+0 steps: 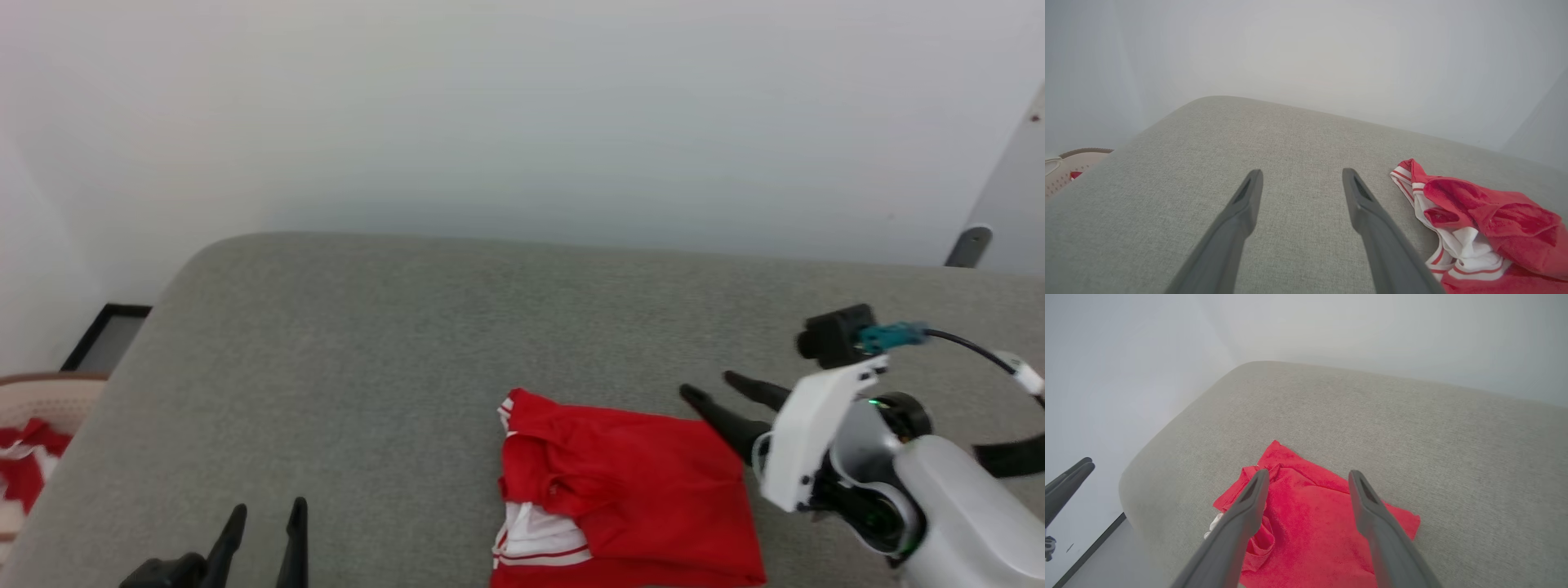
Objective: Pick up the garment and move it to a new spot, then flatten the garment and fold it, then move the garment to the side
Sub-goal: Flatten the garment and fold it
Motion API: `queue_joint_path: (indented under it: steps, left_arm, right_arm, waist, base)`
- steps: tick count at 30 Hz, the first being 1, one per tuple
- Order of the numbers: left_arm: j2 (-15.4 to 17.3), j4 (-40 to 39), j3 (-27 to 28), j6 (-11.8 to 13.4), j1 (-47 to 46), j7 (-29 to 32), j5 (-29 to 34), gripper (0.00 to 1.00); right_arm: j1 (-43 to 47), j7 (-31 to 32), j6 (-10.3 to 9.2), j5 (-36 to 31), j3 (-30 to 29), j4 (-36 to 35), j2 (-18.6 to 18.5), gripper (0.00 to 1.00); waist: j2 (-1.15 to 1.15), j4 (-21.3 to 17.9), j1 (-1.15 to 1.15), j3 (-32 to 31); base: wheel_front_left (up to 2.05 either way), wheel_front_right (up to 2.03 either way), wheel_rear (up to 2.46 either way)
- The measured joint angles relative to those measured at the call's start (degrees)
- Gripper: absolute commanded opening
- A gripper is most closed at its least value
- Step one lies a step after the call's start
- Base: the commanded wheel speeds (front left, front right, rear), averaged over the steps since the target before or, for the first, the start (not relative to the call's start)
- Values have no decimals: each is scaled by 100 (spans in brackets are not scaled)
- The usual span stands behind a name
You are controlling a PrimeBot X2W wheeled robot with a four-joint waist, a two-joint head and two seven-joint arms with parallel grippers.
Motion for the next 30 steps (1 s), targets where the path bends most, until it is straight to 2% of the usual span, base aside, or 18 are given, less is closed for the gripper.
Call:
queue_joint_path:
  steps: [6, 8, 18, 30]
  left_arm:
    - [18, -38, 60, 41, 109, 0, 55, 100]
    - [38, -69, 115, 75, 174, 0, 77, 100]
    - [44, -155, 314, 73, 324, 0, 188, 100]
    - [-43, -126, 598, -108, 406, 0, 436, 100]
  right_arm:
    - [237, -432, -1, -11, -191, -57, -331, 100]
    - [474, -895, 0, -56, -386, -77, -576, 100]
    - [1141, -2241, -1, -423, -842, 70, -943, 100]
    - [1867, -3172, 0, -754, -1396, 339, -927, 100]
  waist:
    - [0, -227, 0, -47]
    - [0, -361, 0, -94]
    - [0, -551, 0, -147]
    - [0, -573, 0, -155]
  base:
    - [0, 0, 0]
    - [0, 0, 0]
    - [0, 0, 0]
    - [0, 0, 0]
